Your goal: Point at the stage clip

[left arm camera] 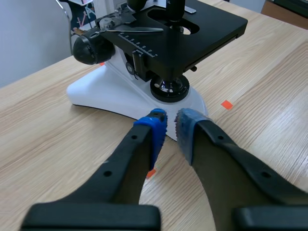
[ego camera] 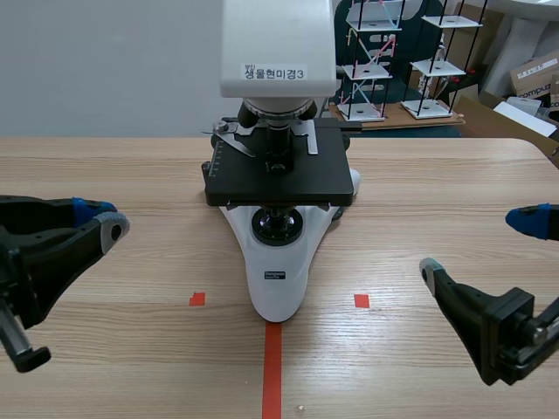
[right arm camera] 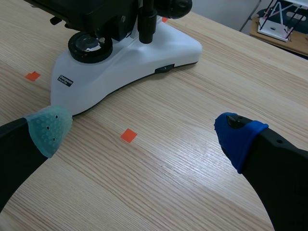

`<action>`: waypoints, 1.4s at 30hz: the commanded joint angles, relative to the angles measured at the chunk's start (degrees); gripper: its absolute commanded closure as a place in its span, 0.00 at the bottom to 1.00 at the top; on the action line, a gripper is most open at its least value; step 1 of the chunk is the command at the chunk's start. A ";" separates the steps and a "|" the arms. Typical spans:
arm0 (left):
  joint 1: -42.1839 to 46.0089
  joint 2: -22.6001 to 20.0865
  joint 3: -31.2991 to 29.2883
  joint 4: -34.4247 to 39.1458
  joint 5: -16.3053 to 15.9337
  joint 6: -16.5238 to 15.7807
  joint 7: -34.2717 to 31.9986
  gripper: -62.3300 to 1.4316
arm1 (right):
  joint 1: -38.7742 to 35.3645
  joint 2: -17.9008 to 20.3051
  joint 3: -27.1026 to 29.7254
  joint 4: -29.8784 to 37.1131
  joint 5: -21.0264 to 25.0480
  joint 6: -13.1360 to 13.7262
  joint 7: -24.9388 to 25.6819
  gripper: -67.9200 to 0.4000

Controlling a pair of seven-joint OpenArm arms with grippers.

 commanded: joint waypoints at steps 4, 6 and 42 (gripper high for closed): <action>-7.30 -2.73 2.89 -3.37 -1.57 -0.11 -0.94 0.91 | 0.22 0.61 0.46 0.85 0.61 0.02 0.81 0.00; -10.84 -3.37 4.11 -5.38 -2.25 -0.11 -0.94 0.91 | 0.22 0.61 0.46 0.85 0.61 0.02 0.81 0.00; -47.21 0.22 26.53 -26.69 -4.15 -1.05 2.51 0.91 | 0.22 0.61 0.46 0.85 0.61 0.02 0.81 0.00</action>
